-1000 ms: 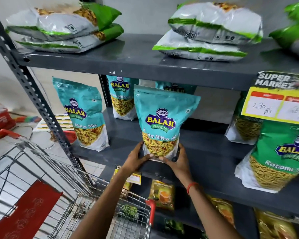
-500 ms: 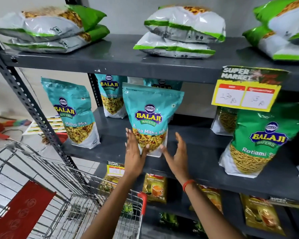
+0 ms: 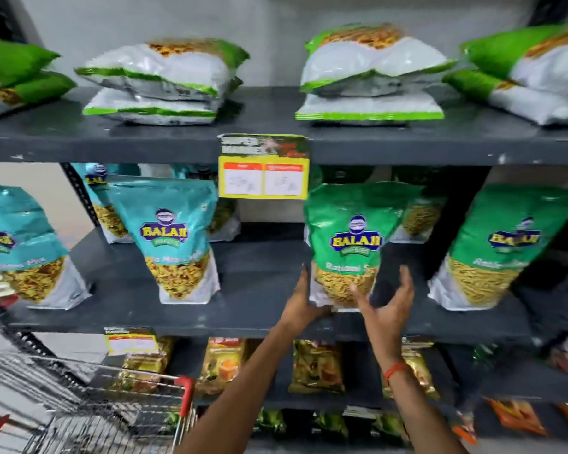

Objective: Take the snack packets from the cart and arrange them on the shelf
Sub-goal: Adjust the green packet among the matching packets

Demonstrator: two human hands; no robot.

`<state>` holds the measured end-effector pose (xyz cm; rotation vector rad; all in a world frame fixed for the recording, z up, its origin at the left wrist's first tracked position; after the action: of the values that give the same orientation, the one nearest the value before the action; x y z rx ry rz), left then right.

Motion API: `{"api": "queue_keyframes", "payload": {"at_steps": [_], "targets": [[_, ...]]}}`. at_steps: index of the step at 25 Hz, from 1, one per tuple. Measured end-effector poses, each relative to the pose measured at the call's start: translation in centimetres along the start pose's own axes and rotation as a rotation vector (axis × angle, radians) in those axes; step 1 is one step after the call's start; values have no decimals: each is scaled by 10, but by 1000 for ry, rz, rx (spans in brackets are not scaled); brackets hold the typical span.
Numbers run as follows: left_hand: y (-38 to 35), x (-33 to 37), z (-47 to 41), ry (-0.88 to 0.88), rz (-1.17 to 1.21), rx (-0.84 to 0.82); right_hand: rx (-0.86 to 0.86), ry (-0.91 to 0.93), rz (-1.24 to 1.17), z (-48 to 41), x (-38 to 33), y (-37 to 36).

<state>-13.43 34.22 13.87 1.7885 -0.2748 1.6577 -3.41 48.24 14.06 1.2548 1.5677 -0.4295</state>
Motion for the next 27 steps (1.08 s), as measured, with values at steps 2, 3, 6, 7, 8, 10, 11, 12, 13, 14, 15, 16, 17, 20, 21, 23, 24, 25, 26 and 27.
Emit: {"api": "queue_keyframes", "payload": {"at_steps": [2,3,6,7,8,10,11,12,13,14,15,16,17,20,21,23,24,25,26,27], "targets": [[-7,-12,-9,57,-8,26,-248,-179,-13,-13,39,-3],[-8,-15,-13,64,-9,56,-358,-205,-31,-18,50,-8],[-13,-17,-20,72,49,87,-486,-198,-62,-30,62,-20],[-15,-16,-21,77,67,91,-484,-197,-65,-33,64,-22],[-16,-14,-20,82,76,93,-484,-193,-65,-34,65,-22],[-18,-10,-18,70,82,84,-510,-178,-66,-35,64,-18],[-19,-7,-16,47,84,85,-528,-179,-66,-35,62,-15],[-19,-3,-13,17,85,100,-519,-179,-71,-35,57,-10],[-19,4,-10,-25,90,133,-467,-158,-80,-35,49,-3],[-21,15,-5,-96,68,187,-374,-108,-84,-37,40,7],[-24,29,0,-197,-3,261,-257,-35,-68,-39,29,18],[-30,45,5,-306,-130,340,-133,53,-36,-43,17,29],[-40,61,10,-406,-261,408,-17,137,1,-46,7,41],[-87,97,9,-616,-391,417,192,305,76,-57,-8,70],[-106,103,3,-642,-361,343,226,319,89,-59,-4,79],[-149,108,-14,-578,-253,142,300,268,122,-66,20,102],[-167,107,-22,-492,-178,53,315,196,138,-70,37,113],[-182,104,-31,-389,-106,-12,296,97,151,-77,57,122],[-195,100,-41,-299,-46,-59,242,-22,163,-85,79,130],[-205,95,-50,-219,-11,-101,164,-142,166,-93,100,137]]}}
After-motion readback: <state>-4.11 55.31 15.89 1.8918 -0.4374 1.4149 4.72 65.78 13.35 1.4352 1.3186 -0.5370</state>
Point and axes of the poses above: each hand's wrist, its own z-axis away from the middle knuckle, its own y-axis out of the back of the hand, x = y × z, the point moved 4 cm from there along -z, towards the middle knuckle, and after that the axes turned 8 degrees about z, right-handed, at the moved point
